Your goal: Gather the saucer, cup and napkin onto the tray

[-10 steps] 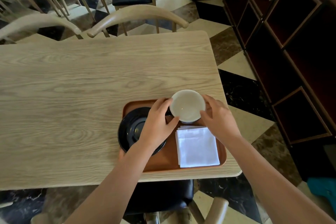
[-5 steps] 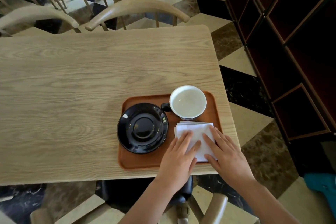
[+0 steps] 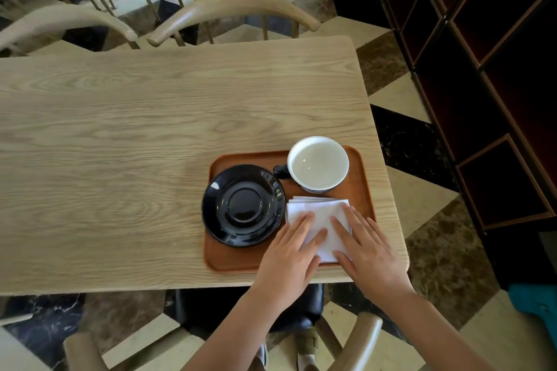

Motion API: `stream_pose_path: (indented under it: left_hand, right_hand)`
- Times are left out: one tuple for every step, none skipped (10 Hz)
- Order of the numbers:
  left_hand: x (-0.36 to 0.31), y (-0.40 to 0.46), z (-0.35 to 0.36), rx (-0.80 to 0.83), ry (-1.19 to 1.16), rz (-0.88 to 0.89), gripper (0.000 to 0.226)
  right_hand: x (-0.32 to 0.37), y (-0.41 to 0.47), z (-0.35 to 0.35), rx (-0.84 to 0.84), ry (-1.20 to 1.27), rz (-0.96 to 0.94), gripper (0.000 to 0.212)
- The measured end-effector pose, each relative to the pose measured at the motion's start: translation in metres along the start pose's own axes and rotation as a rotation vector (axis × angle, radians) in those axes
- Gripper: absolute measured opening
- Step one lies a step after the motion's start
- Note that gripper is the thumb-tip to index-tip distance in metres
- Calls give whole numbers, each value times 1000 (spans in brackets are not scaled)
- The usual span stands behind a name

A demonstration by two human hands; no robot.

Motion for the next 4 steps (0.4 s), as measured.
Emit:
stream_pose_path:
  left_hand:
    - [0, 1, -1, 14, -10, 8, 45]
    - [-1, 2, -1, 49, 10, -1, 46]
    - [0, 2, 0, 103, 25, -20, 48]
    - [-5, 5, -12, 162, 9, -16, 48]
  right_hand:
    - [2, -1, -6, -70, -64, -26, 47]
    - [4, 1, -8, -77, -87, -11, 67]
    - [6, 0, -10, -48, -114, 18, 73]
    - [7, 5, -17, 24, -114, 56, 67]
Point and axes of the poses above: each hand's wrist, its own y-axis towards the middle knuckle, its own z-axis out of the palm, x = y × z, the point moved 8 cm from there along y, towards the middle knuckle, and after that the axes turned 7 degrees about x, right-handed, at the moved point
